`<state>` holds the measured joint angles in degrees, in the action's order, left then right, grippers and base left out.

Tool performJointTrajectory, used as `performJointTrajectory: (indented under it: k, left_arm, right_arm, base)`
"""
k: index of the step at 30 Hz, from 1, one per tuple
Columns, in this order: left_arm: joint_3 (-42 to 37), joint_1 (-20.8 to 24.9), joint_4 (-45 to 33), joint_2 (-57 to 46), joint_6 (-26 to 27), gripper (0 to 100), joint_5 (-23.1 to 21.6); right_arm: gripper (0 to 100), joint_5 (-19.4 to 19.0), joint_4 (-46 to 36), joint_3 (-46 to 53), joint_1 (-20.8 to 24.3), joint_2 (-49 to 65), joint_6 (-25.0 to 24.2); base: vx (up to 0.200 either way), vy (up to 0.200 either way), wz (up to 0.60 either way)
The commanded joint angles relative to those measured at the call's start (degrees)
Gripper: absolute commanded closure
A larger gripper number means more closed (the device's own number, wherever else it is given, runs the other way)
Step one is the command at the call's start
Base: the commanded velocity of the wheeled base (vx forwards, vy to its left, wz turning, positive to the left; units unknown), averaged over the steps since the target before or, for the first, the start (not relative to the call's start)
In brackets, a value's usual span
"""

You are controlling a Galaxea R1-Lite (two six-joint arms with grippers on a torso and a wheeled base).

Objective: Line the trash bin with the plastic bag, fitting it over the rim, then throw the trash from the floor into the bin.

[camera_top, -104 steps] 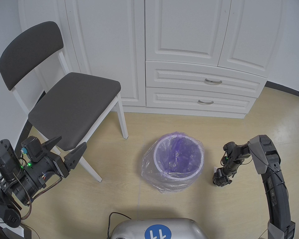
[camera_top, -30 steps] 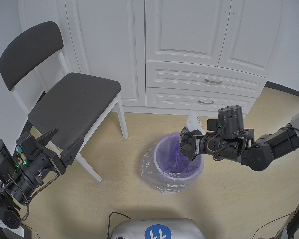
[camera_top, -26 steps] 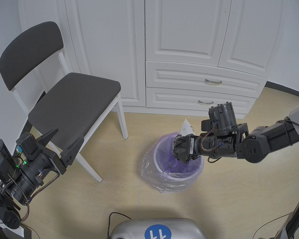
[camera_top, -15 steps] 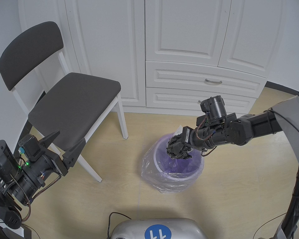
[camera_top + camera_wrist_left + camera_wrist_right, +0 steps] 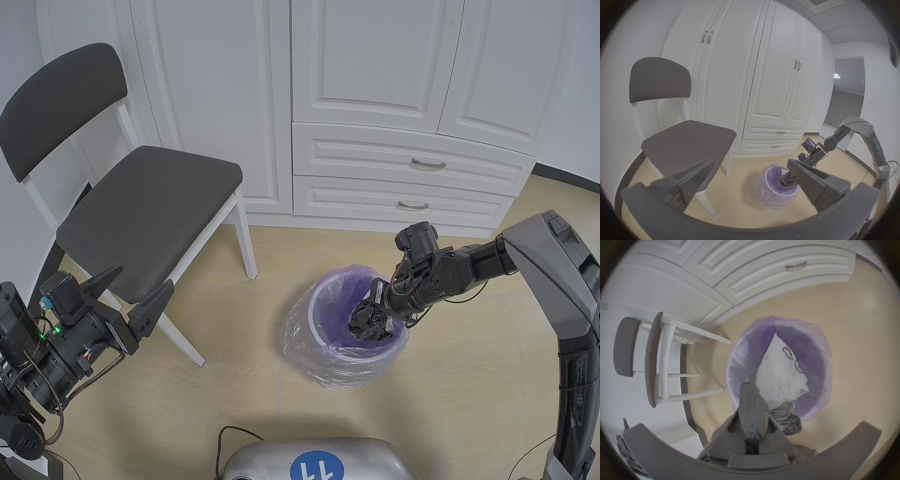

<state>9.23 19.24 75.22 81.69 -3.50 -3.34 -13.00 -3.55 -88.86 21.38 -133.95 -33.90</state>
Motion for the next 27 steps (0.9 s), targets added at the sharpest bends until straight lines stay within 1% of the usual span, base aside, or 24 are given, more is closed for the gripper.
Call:
performJointTrajectory:
  k: [1,7,15,20,23,25,27]
  left_arm:
    - [0.1,0.0,0.0,0.0,0.0,0,0.0]
    - [0.3,0.0,0.0,0.0,0.0,0,-0.1]
    - [0.2,0.0,0.0,0.8,-0.1,0,-0.1]
    - [0.1,0.0,0.1,1.9,-0.1,0,-0.1]
    - [-0.3,0.1,1.8,2.9,0.1,0,-0.1]
    - [-0.6,0.1,3.4,4.1,0.1,0,0.0]
    - [-1.1,0.1,4.9,4.9,0.2,0,0.0]
  right_arm:
    - [100,0.0,-3.0,-3.5,0.1,-3.1,0.1]
    - [100,-0.8,-3.2,-5.7,0.2,-5.8,0.0]
    - [100,-1.0,-3.1,-9.9,1.8,-9.0,-0.6]
    - [100,-1.0,-3.1,-10.6,1.5,-10.3,-0.6]
    - [100,-0.7,-3.7,-12.2,1.1,-12.5,-0.6]
    - [100,-0.5,-5.2,-12.4,1.0,-13.0,-0.5]
    - [100,-0.6,-8.3,-12.8,1.0,-12.2,-0.3]
  base:
    - [0.0,0.0,0.0]
    - [0.0,0.0,0.0]
    - [0.0,0.0,0.0]
    - [0.0,0.0,0.0]
    - [0.0,0.0,0.0]
    - [0.0,0.0,0.0]
    - [0.0,0.0,0.0]
